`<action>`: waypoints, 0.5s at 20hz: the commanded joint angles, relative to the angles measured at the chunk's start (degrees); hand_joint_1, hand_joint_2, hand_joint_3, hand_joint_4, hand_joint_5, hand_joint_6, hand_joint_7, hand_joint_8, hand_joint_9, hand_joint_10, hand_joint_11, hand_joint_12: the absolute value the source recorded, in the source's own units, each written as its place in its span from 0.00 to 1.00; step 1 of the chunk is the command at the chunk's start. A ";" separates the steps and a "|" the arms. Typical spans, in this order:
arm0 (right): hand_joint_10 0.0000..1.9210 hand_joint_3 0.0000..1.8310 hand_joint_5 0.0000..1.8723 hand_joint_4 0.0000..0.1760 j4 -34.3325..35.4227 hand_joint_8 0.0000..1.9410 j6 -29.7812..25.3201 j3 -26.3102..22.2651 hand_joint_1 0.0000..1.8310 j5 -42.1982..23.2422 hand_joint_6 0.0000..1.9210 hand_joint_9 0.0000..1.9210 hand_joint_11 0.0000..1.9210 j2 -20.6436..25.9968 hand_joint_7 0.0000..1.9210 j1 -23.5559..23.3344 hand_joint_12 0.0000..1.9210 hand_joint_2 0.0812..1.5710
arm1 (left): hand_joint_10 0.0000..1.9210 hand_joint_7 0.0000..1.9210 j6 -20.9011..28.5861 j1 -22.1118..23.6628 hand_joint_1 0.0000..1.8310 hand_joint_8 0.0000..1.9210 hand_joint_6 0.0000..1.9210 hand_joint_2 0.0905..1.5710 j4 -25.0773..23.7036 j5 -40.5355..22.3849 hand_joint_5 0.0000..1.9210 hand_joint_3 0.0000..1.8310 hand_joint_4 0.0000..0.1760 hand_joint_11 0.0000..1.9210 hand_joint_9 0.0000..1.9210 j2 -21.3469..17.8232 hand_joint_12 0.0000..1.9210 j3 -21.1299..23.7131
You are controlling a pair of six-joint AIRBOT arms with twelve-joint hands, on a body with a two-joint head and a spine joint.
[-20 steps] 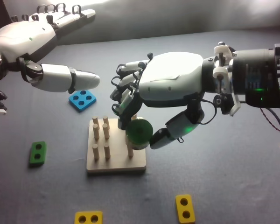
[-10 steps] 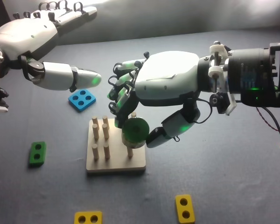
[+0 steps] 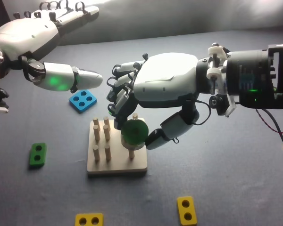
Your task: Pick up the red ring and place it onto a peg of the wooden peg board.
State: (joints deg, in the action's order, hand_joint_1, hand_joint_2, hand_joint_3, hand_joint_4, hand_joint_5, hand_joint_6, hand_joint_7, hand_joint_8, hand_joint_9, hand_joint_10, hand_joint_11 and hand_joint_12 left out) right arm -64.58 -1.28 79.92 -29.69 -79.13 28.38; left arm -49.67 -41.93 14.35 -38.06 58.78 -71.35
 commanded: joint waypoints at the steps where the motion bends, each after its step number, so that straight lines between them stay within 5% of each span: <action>1: 0.20 0.00 0.56 0.00 2.67 0.00 -0.19 0.13 0.62 -3.83 0.46 0.15 0.00 -0.37 0.35 -0.31 0.81 0.67 | 0.00 0.01 -0.01 0.94 0.26 0.00 0.00 0.58 -0.15 -6.47 0.03 0.00 0.94 0.00 0.02 0.07 0.14 -0.22; 3: 0.21 0.00 0.56 0.00 2.67 0.00 -0.22 0.33 0.61 -3.69 0.47 0.14 0.00 -0.47 0.35 -0.17 0.80 0.67 | 0.00 0.01 -0.01 1.01 0.26 0.00 0.00 0.58 -0.23 -6.46 0.03 0.00 0.92 0.00 0.02 0.07 0.14 -0.23; 4: 0.20 0.00 0.56 0.11 2.67 0.00 -0.22 0.40 0.60 -3.61 0.47 0.14 0.01 -0.51 0.34 -0.11 0.80 0.67 | 0.00 0.01 -0.01 1.03 0.26 0.00 0.00 0.58 -0.23 -6.45 0.02 0.00 0.98 0.00 0.02 0.07 0.14 -0.23; 10: 0.20 0.00 0.55 0.00 2.67 0.00 -0.53 0.60 0.61 -3.47 0.48 0.14 0.00 -0.89 0.34 0.20 0.81 0.68 | 0.00 0.01 -0.01 1.24 0.26 0.00 0.00 0.58 -0.32 -6.44 0.03 0.00 0.94 0.00 0.02 0.07 0.17 -0.24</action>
State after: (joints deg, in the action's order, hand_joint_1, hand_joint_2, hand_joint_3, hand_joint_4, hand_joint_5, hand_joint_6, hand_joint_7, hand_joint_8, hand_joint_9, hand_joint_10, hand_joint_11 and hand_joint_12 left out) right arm -64.58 -1.43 80.51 -29.30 -79.79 28.97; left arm -49.69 -41.60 14.13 -37.95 58.78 -71.35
